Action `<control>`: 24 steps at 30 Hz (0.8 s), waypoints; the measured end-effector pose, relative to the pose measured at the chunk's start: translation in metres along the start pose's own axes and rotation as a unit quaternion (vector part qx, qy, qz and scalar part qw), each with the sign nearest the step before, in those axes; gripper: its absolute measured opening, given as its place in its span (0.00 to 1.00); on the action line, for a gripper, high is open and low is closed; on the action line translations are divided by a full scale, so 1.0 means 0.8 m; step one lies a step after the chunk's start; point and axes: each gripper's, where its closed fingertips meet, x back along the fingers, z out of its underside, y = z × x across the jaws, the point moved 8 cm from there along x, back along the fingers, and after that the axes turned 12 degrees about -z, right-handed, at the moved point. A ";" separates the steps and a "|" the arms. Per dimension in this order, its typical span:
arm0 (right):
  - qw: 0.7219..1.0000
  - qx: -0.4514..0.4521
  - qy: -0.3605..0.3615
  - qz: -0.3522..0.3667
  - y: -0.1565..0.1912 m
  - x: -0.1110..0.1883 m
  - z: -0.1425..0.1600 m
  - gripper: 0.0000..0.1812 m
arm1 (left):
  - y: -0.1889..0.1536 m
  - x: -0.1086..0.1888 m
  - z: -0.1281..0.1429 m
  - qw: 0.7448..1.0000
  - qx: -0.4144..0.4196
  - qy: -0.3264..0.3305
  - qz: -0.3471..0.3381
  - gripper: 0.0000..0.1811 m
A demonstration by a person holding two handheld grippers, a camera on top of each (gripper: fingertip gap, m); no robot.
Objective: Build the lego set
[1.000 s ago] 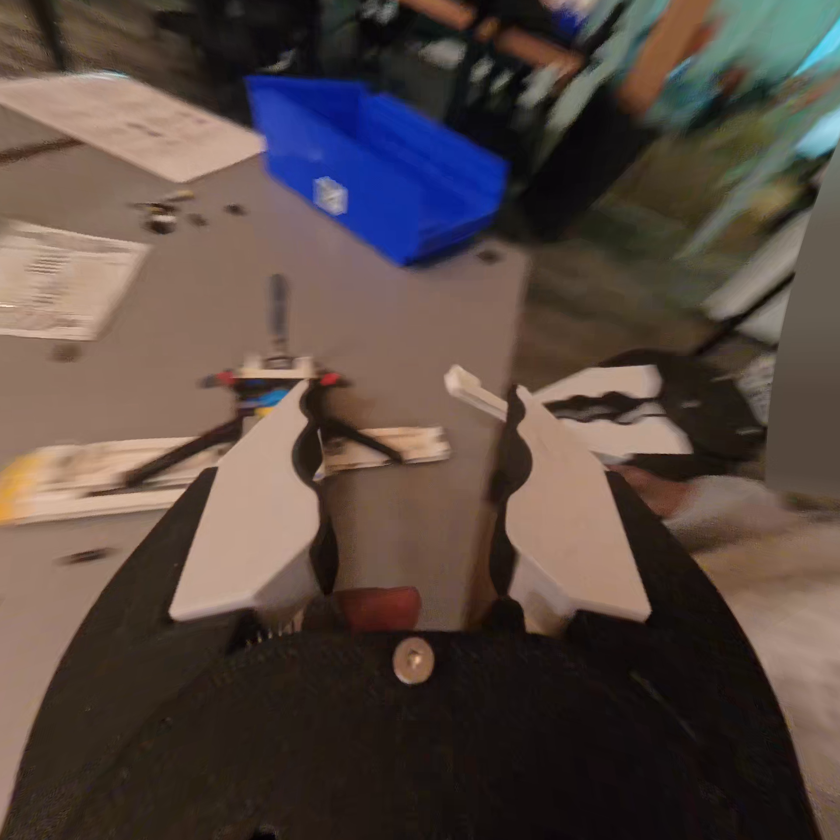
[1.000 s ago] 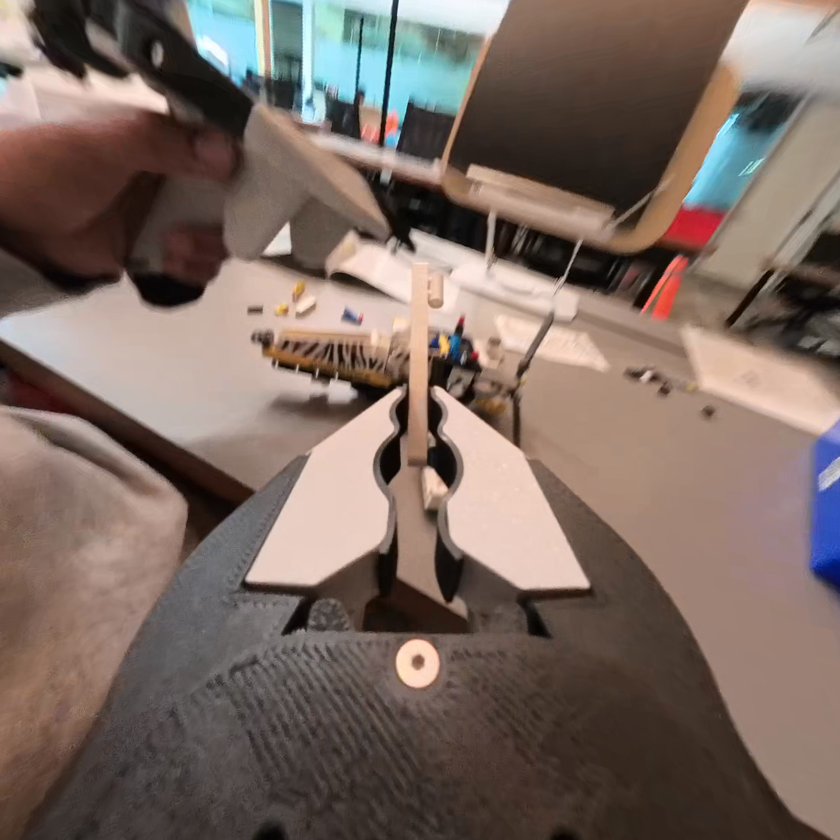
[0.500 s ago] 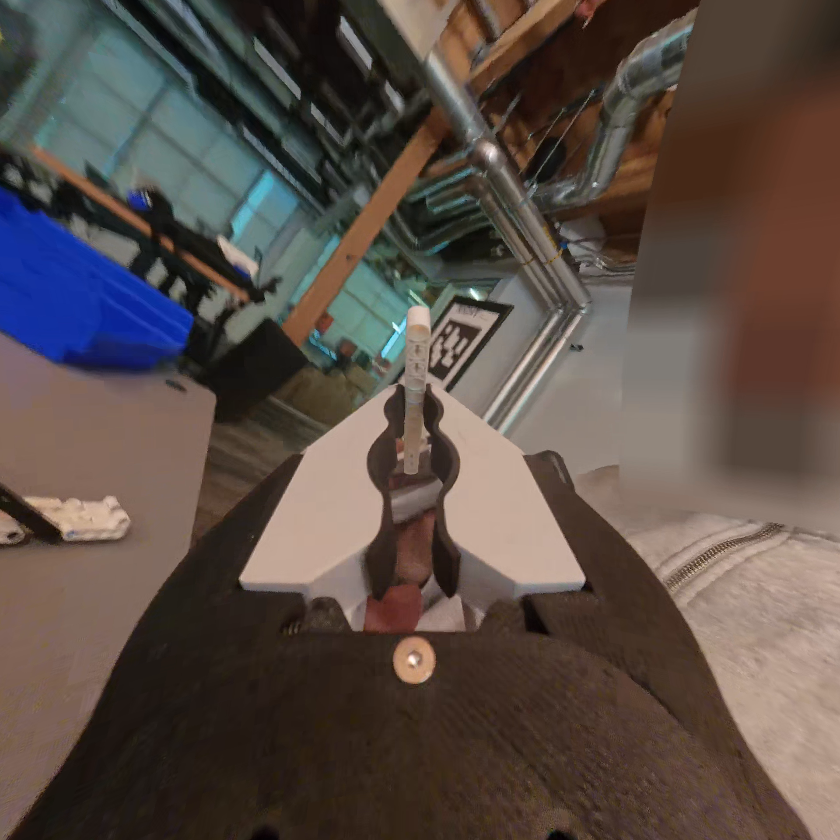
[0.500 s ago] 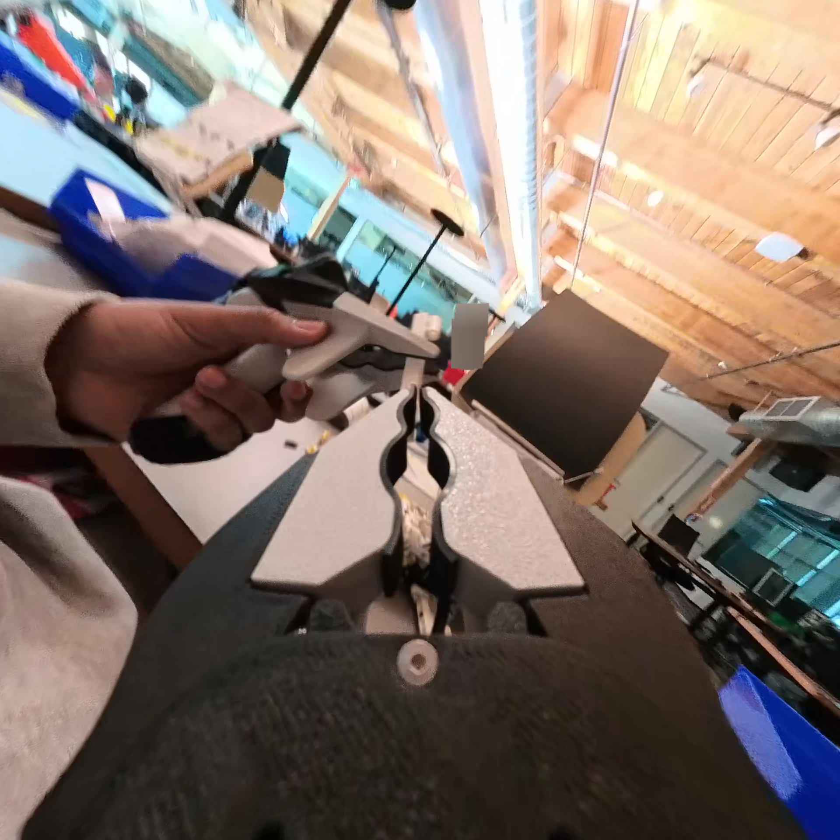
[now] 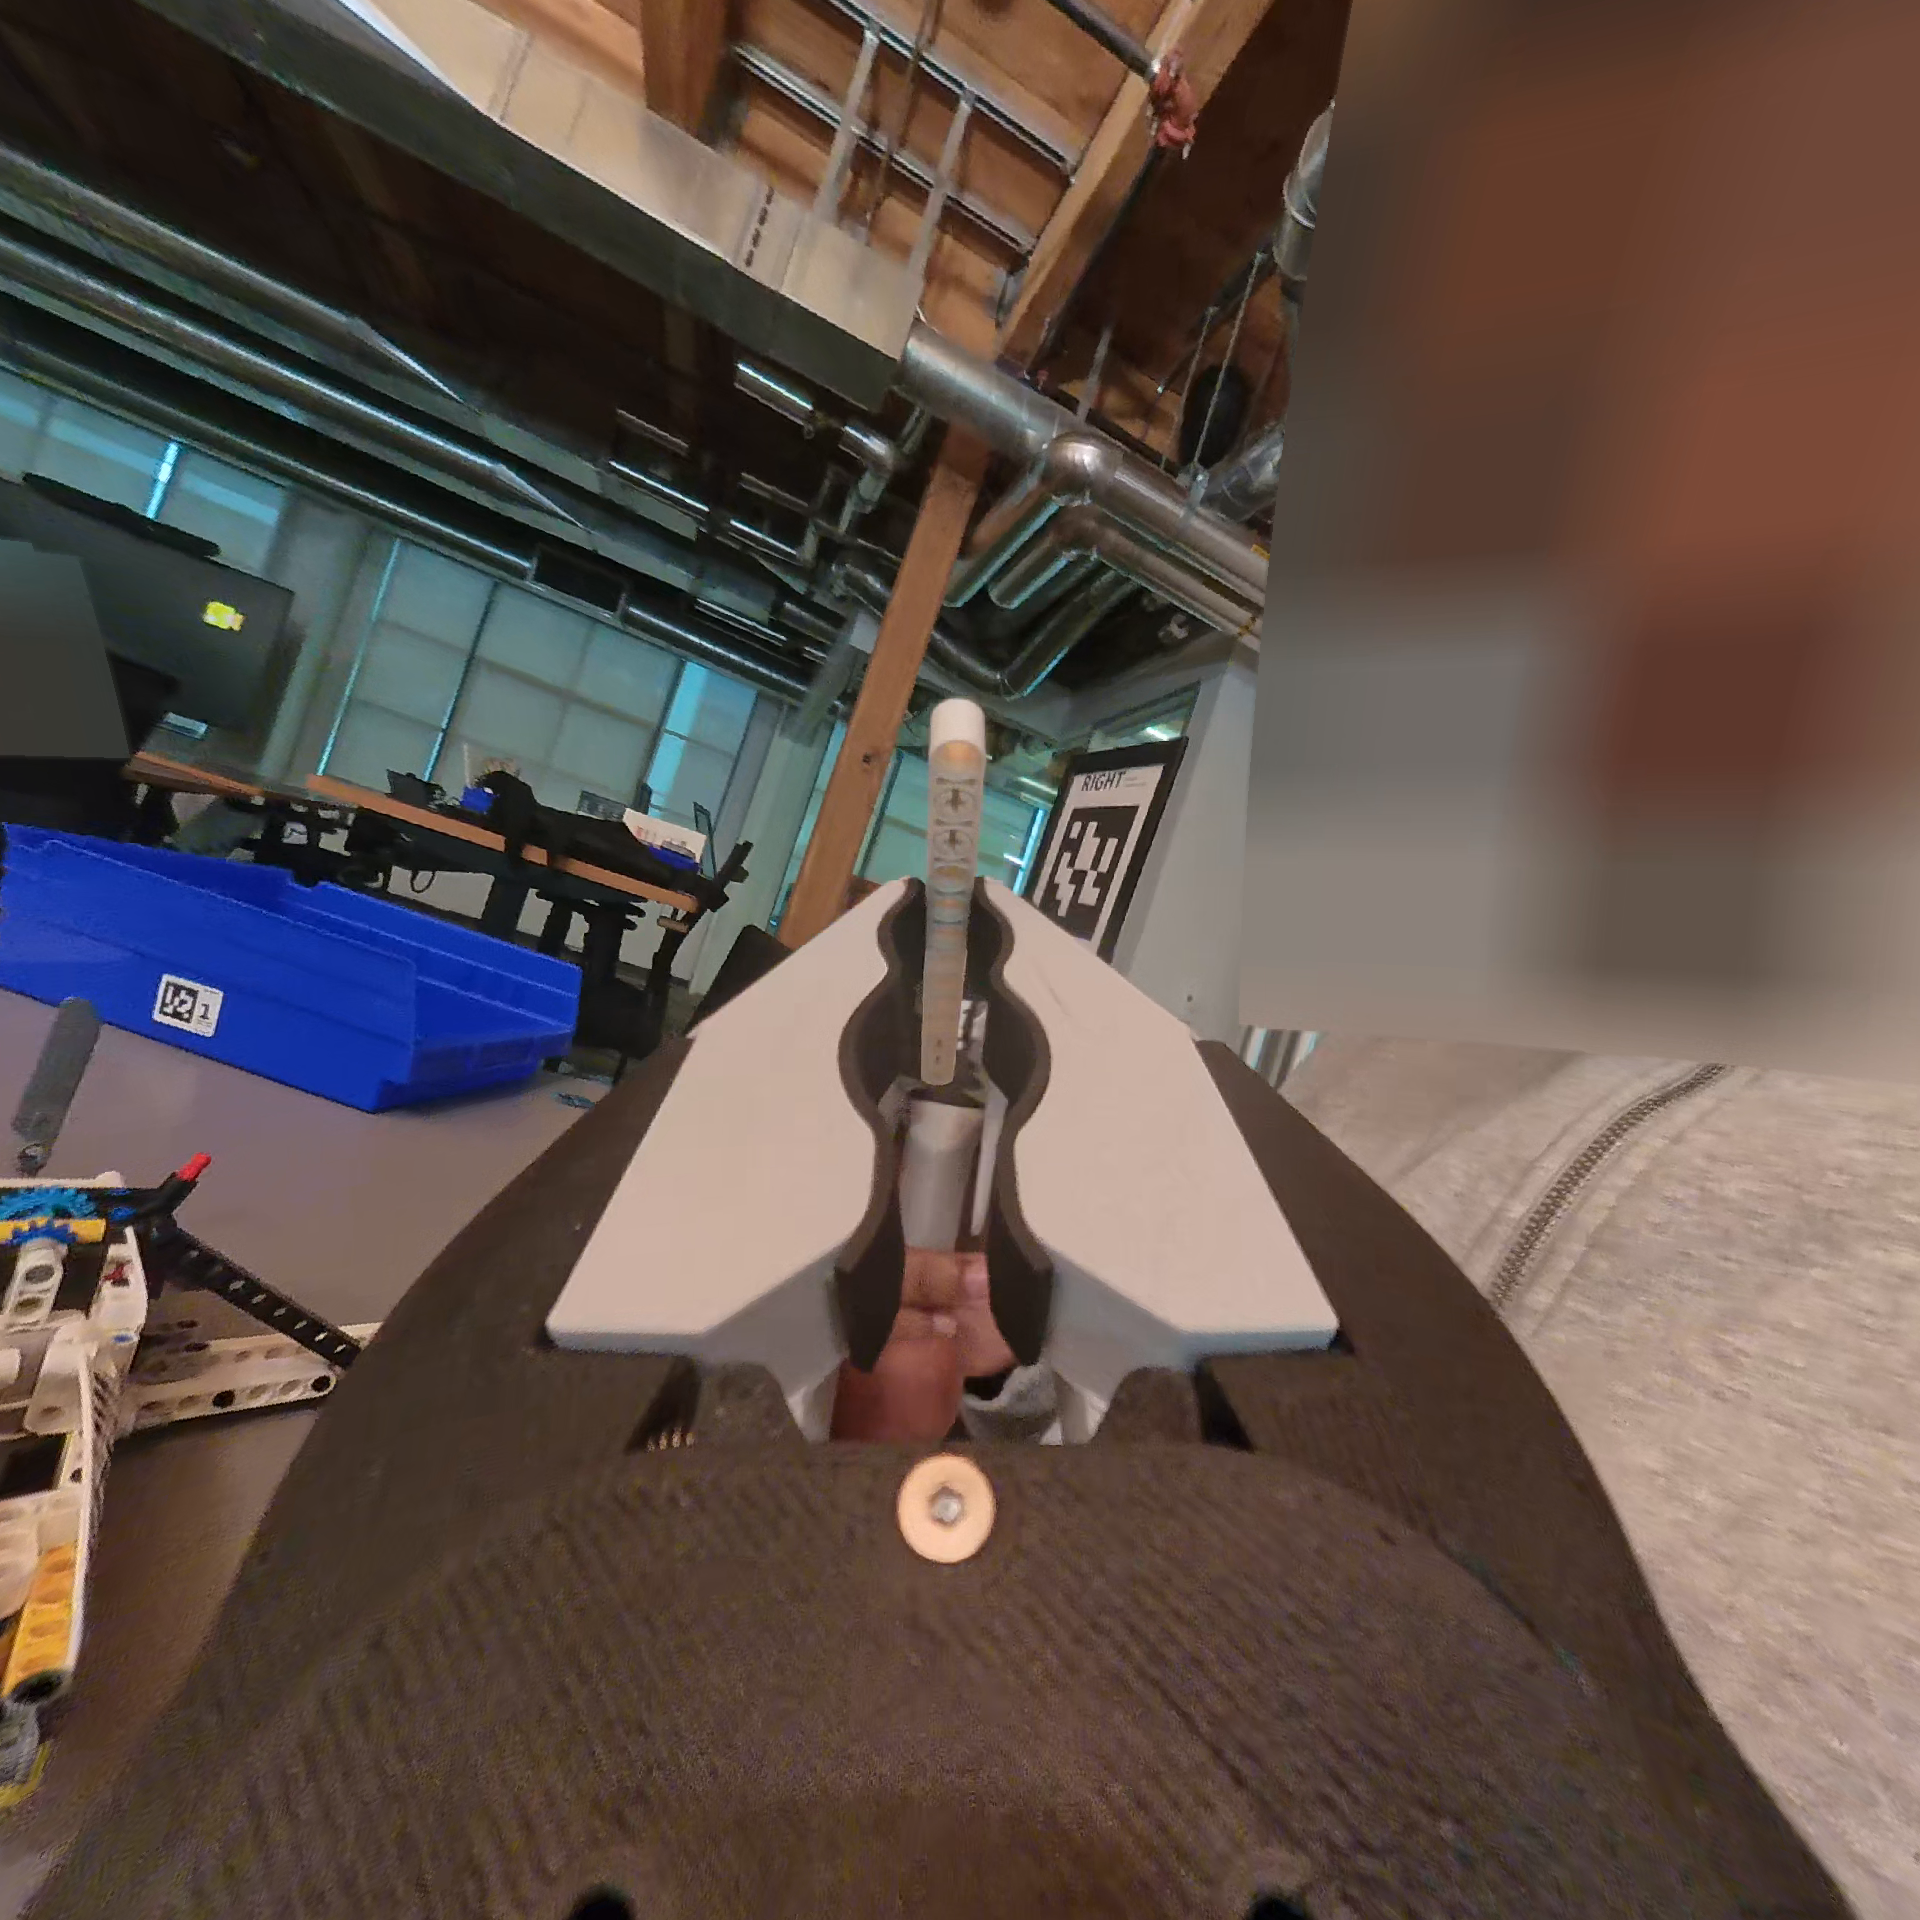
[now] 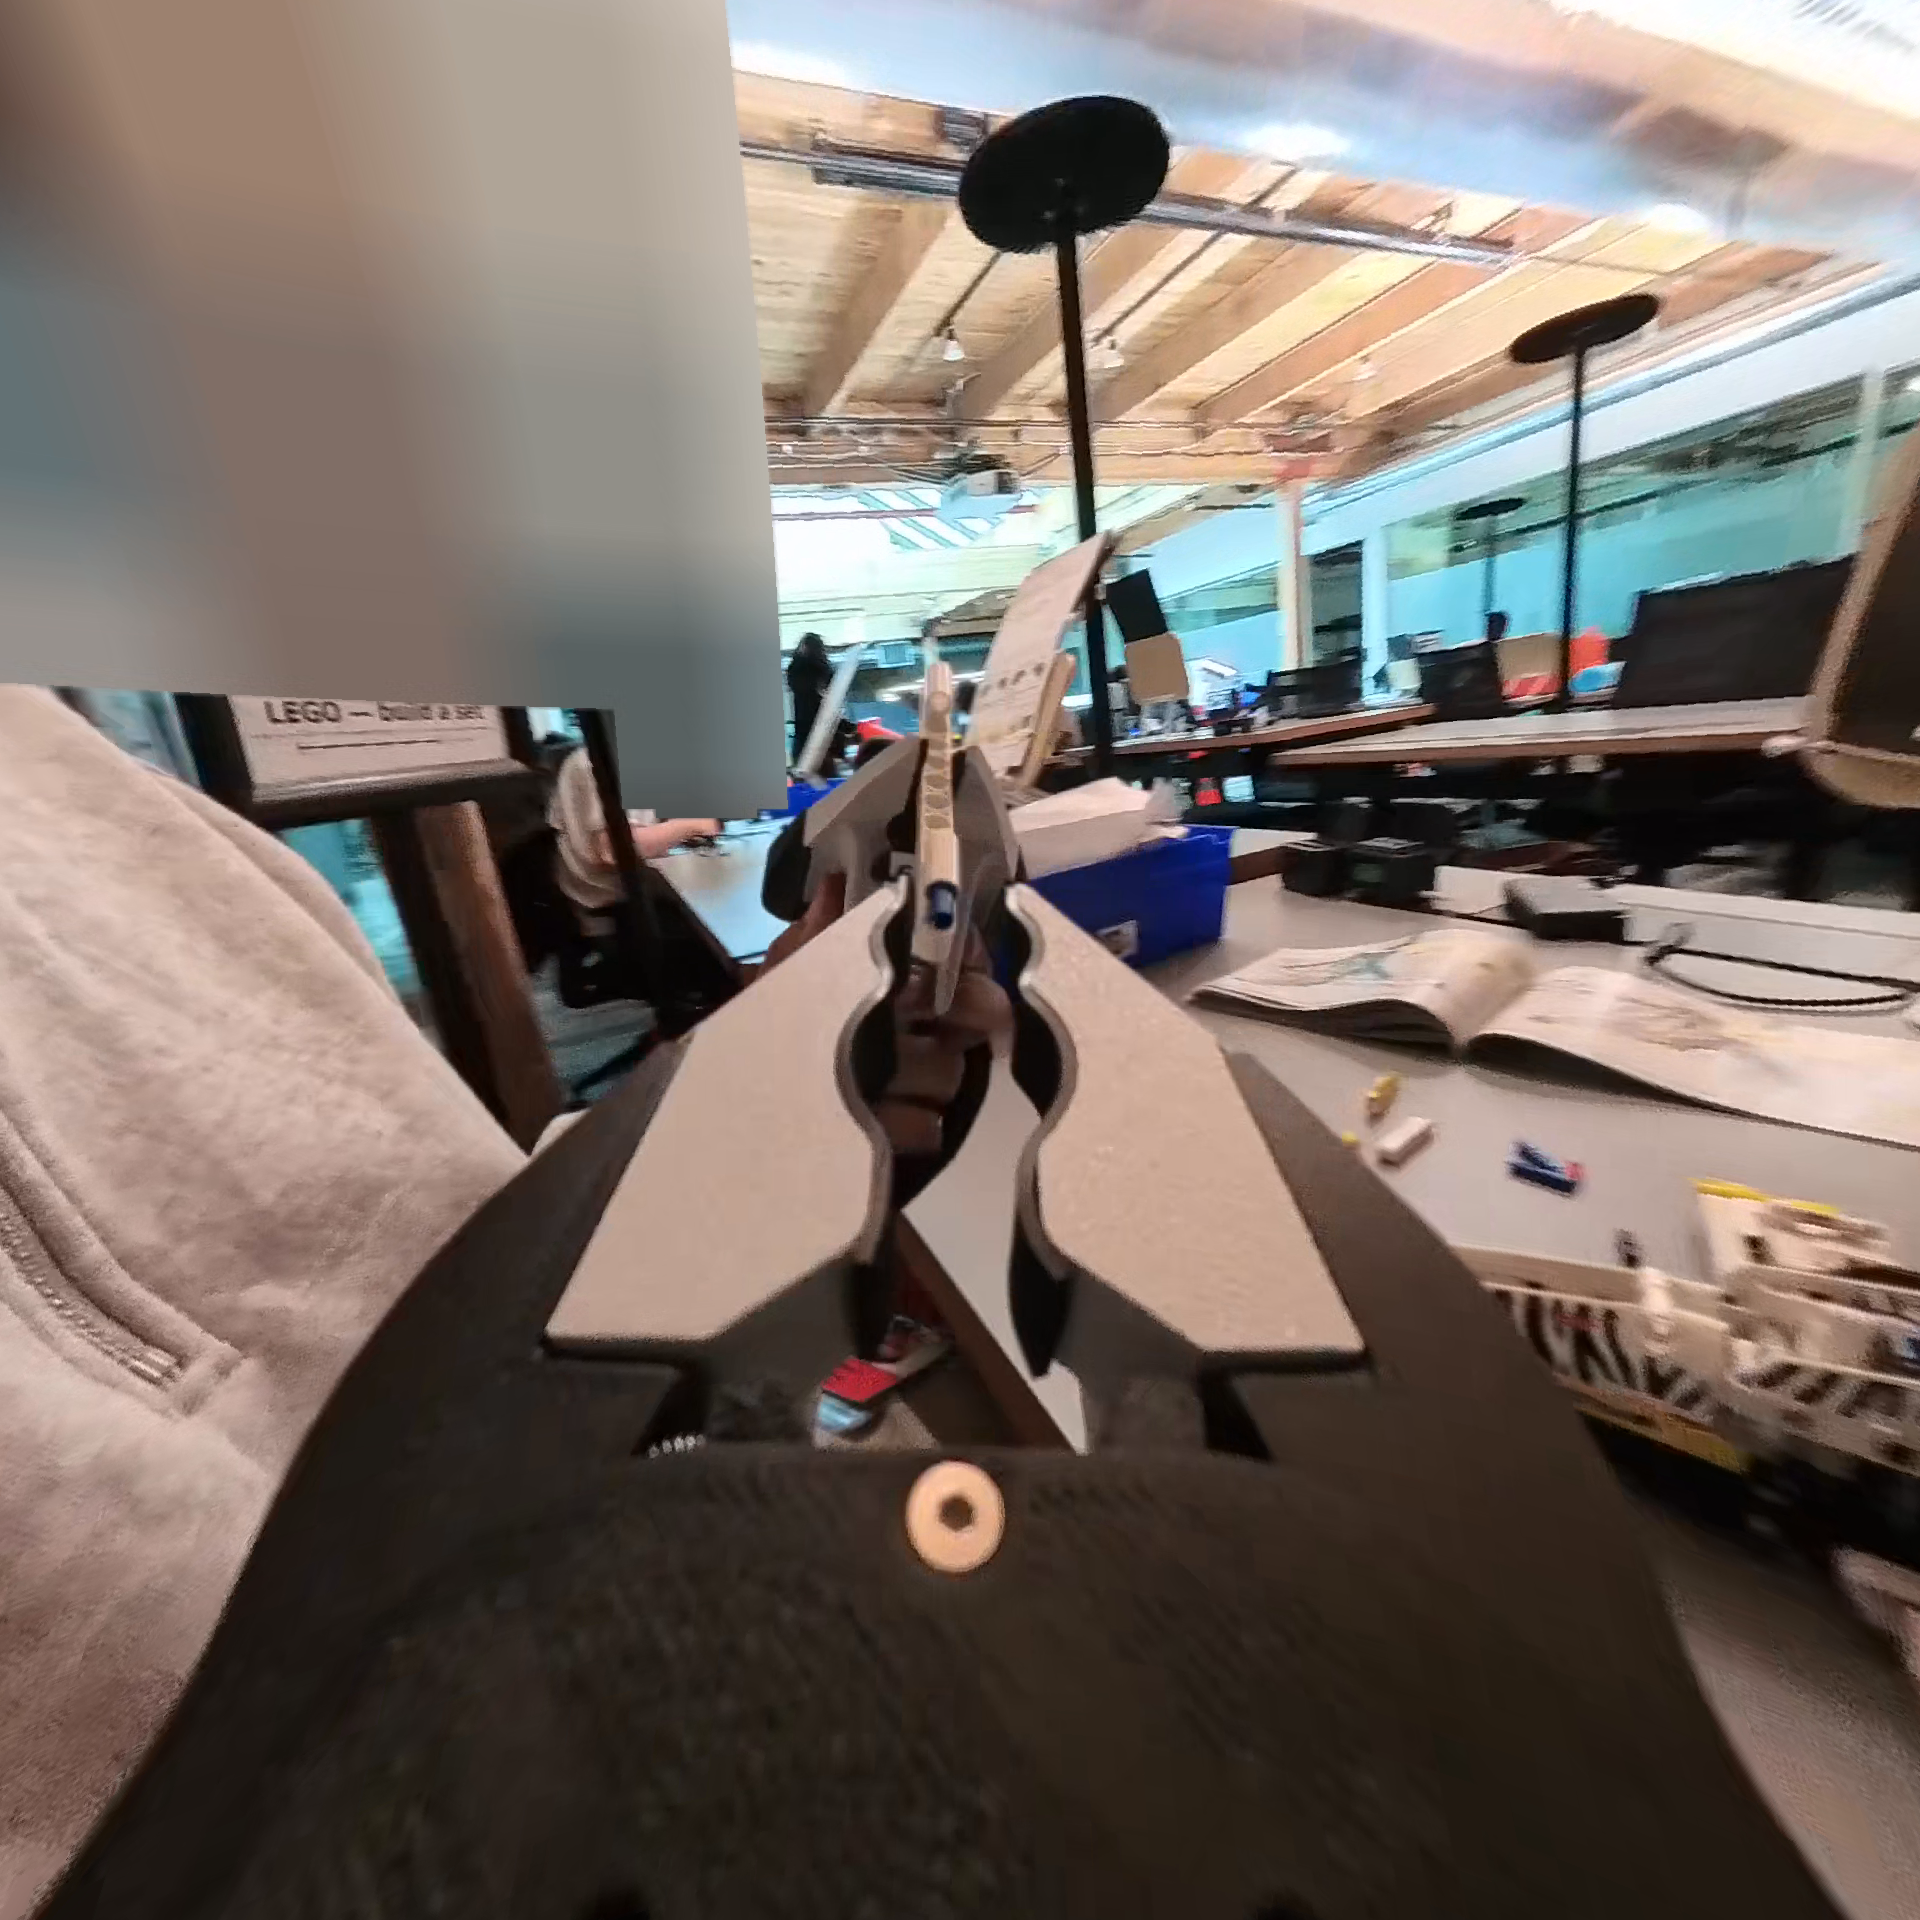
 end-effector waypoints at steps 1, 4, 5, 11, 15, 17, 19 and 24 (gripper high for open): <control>1.000 -0.011 0.001 -0.015 -0.004 -0.004 0.004 0.04 | 0.000 0.003 0.001 1.000 0.003 -0.005 -0.005 0.02; 0.998 -0.029 -0.003 -0.054 -0.013 -0.011 0.010 0.01 | 0.000 0.012 0.002 0.999 0.002 -0.022 -0.030 0.02; 0.997 -0.033 -0.003 -0.063 -0.015 -0.014 0.011 0.01 | -0.001 0.016 0.002 0.999 0.000 -0.027 -0.035 0.02; 0.994 -0.057 -0.030 -0.091 -0.026 -0.026 0.013 0.01 | -0.005 0.020 0.012 0.996 0.004 -0.062 -0.065 0.12; 0.990 -0.077 -0.023 -0.119 -0.027 -0.038 0.018 0.01 | -0.011 0.022 0.018 0.994 0.007 -0.074 -0.081 0.03; 0.990 -0.078 -0.018 -0.119 -0.026 -0.043 0.021 0.01 | -0.011 0.028 0.017 0.992 0.009 -0.086 -0.094 0.02; 0.990 -0.080 -0.013 -0.116 -0.025 -0.048 0.022 0.01 | -0.014 0.032 0.017 0.989 0.006 -0.099 -0.110 0.02; 0.990 -0.104 -0.013 -0.097 -0.022 -0.057 0.028 0.01 | -0.014 0.041 0.016 0.982 0.018 -0.134 -0.130 0.02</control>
